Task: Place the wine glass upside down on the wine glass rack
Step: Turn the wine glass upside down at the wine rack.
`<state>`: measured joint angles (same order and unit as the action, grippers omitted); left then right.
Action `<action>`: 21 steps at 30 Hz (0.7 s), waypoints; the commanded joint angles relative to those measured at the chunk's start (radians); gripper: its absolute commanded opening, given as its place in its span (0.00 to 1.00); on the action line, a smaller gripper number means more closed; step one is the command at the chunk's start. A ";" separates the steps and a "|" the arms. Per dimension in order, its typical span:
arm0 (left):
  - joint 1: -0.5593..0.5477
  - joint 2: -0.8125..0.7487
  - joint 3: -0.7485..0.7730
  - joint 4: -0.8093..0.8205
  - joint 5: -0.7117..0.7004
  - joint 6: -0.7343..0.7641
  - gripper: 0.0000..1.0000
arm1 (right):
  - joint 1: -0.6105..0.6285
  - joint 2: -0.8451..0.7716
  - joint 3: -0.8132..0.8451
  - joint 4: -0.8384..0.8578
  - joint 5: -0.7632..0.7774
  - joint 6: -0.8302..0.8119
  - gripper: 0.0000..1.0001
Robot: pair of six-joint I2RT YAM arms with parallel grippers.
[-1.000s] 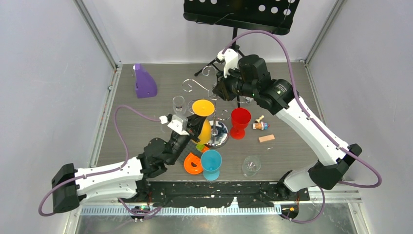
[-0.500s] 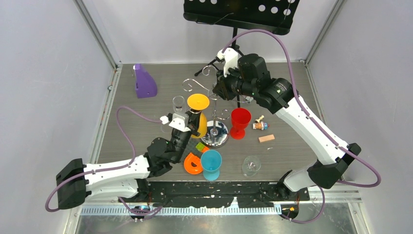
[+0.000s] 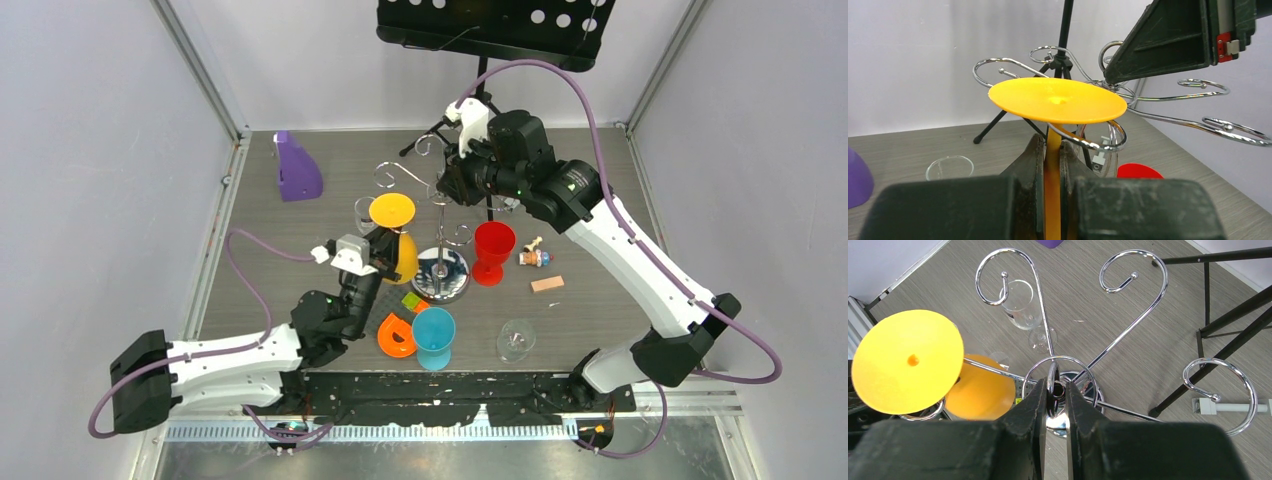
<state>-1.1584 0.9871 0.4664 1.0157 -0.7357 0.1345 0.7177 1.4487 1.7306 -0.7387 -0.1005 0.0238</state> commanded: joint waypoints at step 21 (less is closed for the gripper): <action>-0.002 -0.063 0.133 -0.393 0.231 -0.096 0.05 | -0.001 0.008 0.053 -0.022 -0.020 0.059 0.06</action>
<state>-1.1572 0.9253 0.5632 0.6682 -0.5049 0.0811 0.7151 1.4593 1.7485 -0.7532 -0.0990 0.0330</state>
